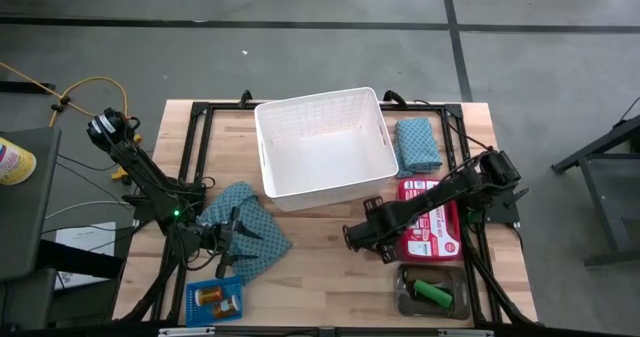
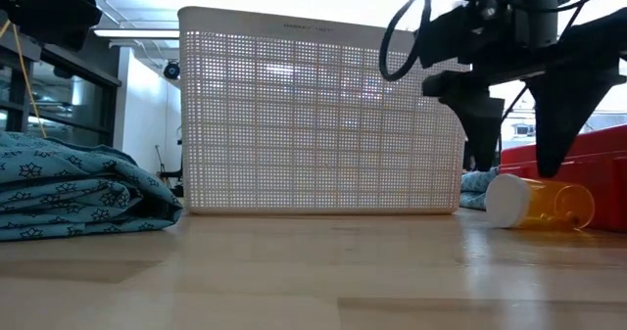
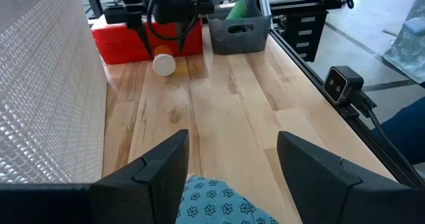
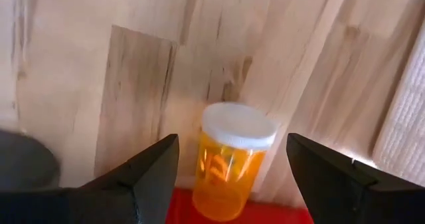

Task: Pick & place medical supplies in basket/bin
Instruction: Put the orange pill bottle into the blue bin

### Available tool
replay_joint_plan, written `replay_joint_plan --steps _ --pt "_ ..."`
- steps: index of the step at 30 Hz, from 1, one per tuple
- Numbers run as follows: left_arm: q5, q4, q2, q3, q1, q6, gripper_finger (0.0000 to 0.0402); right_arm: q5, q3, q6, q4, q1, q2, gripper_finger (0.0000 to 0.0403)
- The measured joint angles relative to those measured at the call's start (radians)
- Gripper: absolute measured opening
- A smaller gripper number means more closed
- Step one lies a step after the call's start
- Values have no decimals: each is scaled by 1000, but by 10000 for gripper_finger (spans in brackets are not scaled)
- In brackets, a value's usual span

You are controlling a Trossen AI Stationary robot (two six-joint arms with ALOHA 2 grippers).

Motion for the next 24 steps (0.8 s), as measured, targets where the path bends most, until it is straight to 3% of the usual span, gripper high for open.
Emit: replay_joint_plan --steps 13,24 --pt "0 0 0 0 0 0 223 7 -4 94 -22 0 8 267" --pt "0 0 0 0 0 0 223 5 -85 162 57 -24 8 267"
